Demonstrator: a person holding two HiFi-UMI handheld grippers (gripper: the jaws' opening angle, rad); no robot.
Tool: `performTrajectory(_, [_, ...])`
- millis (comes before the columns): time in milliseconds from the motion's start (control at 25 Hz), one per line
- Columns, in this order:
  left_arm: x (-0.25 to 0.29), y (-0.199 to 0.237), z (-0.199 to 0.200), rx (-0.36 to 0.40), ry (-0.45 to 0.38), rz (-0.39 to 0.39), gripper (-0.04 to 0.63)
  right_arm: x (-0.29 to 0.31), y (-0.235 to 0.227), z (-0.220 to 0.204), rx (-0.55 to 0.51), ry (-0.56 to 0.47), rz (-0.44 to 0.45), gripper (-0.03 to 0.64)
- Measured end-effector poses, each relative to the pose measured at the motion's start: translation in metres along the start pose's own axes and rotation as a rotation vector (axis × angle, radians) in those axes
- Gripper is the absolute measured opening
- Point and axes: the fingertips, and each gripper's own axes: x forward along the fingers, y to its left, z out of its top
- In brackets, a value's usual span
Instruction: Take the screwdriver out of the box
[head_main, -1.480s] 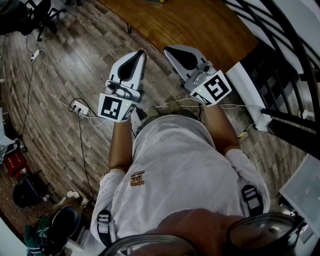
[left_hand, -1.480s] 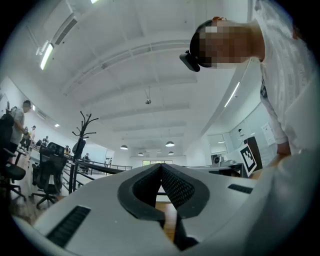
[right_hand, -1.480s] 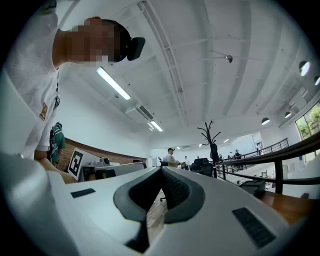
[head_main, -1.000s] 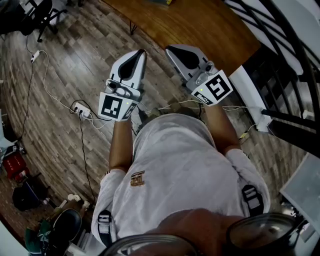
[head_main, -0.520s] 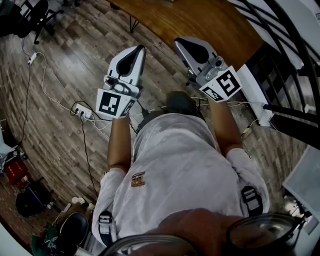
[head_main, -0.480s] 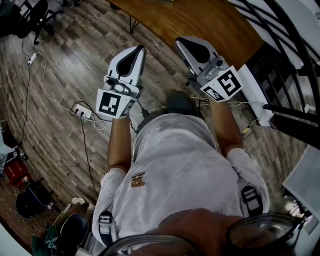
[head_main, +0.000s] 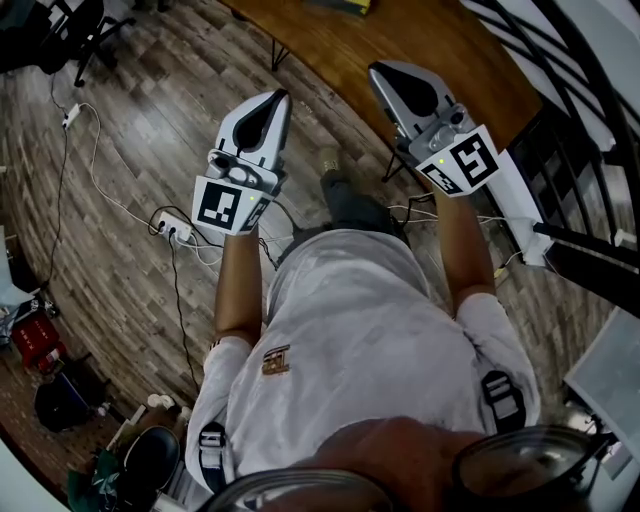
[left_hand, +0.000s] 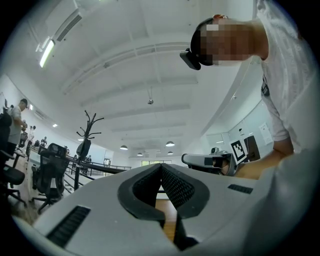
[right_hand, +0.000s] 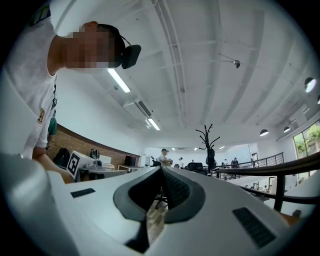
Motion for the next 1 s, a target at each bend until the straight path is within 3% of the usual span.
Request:
performTrajectory(200, [0.039,0.037,-0.017,-0.004,0.012,-0.008,0.02,0.027,-0.044,-0.015,-0.016,0.021,-0.002,0.032])
performTrajectory(400, [0.116,0.115,-0.044,-0.018,0.028,-0.002,0.02,0.084,-0.132,-0.042,0.001,0.041,-0.002,0.032])
performTrajectory(480, [0.129,0.123,-0.045,-0.019,0.031,-0.006,0.019,0.087,-0.148,-0.04,-0.007,0.044,-0.01,0.032])
performTrajectory(600, [0.145,0.128,-0.05,-0.017,0.042,-0.007,0.02,0.084,-0.17,-0.037,-0.036,0.053,-0.021,0.032])
performTrajectory(1000, [0.265,0.224,-0.1,-0.005,0.103,0.026,0.02,0.155,-0.332,-0.094,-0.156,0.183,0.007,0.034])
